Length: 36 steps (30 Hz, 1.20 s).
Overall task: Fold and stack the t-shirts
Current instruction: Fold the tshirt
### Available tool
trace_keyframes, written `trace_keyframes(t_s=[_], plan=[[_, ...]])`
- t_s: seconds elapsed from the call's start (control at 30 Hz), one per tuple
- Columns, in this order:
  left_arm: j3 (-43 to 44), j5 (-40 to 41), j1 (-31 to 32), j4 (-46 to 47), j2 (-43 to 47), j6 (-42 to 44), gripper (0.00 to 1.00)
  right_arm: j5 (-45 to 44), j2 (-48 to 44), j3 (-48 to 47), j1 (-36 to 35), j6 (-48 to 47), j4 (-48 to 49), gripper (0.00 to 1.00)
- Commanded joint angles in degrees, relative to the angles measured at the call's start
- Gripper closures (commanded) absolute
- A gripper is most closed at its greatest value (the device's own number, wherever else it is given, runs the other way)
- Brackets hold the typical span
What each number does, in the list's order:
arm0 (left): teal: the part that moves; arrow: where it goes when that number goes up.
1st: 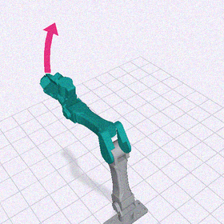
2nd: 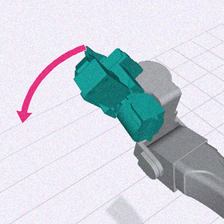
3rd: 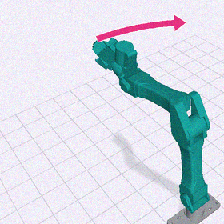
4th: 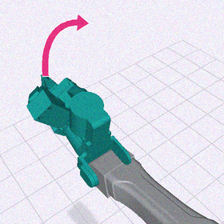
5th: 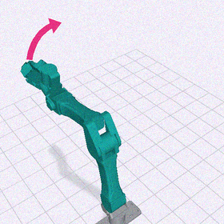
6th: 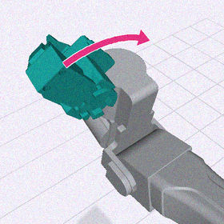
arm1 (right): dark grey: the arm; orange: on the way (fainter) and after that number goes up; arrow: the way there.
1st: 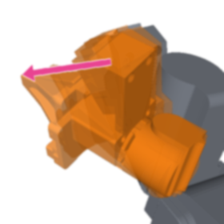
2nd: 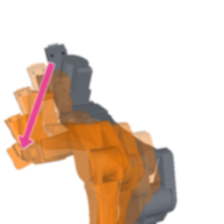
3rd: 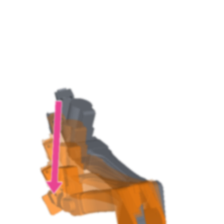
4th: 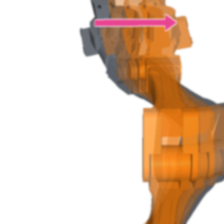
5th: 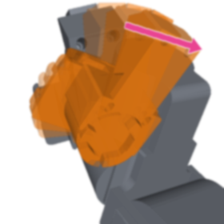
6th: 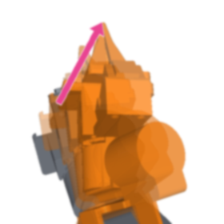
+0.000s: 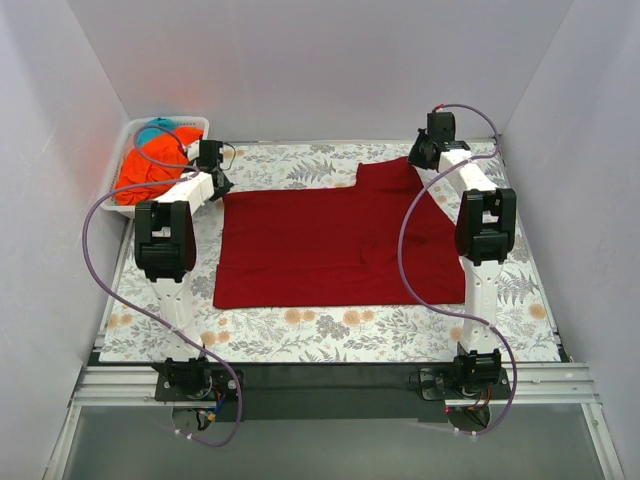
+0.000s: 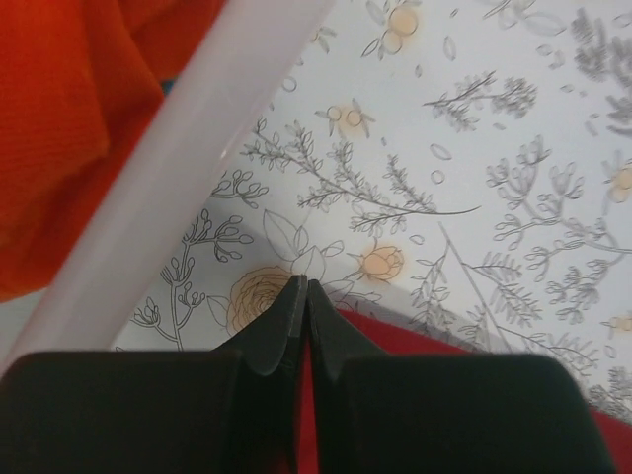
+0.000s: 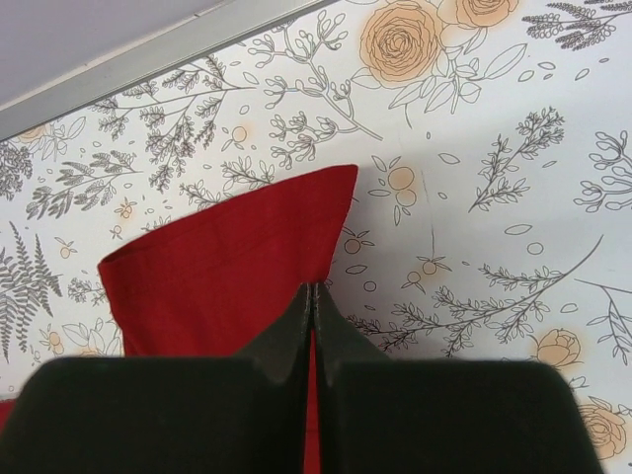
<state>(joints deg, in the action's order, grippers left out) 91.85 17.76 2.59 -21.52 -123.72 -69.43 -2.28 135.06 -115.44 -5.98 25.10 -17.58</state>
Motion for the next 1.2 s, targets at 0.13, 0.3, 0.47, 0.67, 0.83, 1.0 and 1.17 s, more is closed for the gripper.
trace_keyframes(t_s=[0.13, 0.3, 0.47, 0.67, 0.83, 1.0, 1.17], plan=[[1.0, 2.0, -0.3, 3.1, 6.4, 0.3, 1.0, 1.1, -3.7, 0.3, 0.4, -0.5, 2.1, 0.99], [0.3, 1.1, -0.3, 3.2, 7.1, -0.1, 1.0, 1.5, -4.7, 1.4, 0.4, -0.6, 2.0, 0.99], [-3.1, 1.4, -0.3, 3.9, 10.1, -0.4, 1.0, 1.4, -8.4, 5.1, 0.5, -0.9, 2.6, 0.99], [-5.1, 1.1, -0.3, 4.1, 13.4, -0.1, 1.0, 1.4, -13.9, 12.1, 1.4, -1.3, 4.0, 0.99], [-6.5, 1.0, -0.3, 4.0, 15.9, 0.5, 1.0, 1.9, -18.1, 16.4, 1.9, -1.5, 5.2, 0.99], [-9.9, 0.8, -0.3, 3.6, 19.4, 0.3, 1.0, 1.8, -21.1, 20.2, 2.3, -1.5, 5.4, 0.99], [-12.8, 0.5, -0.3, 3.1, 22.6, -0.2, 1.0, 1.8, -24.8, 23.8, 2.4, -1.6, 5.5, 0.99]])
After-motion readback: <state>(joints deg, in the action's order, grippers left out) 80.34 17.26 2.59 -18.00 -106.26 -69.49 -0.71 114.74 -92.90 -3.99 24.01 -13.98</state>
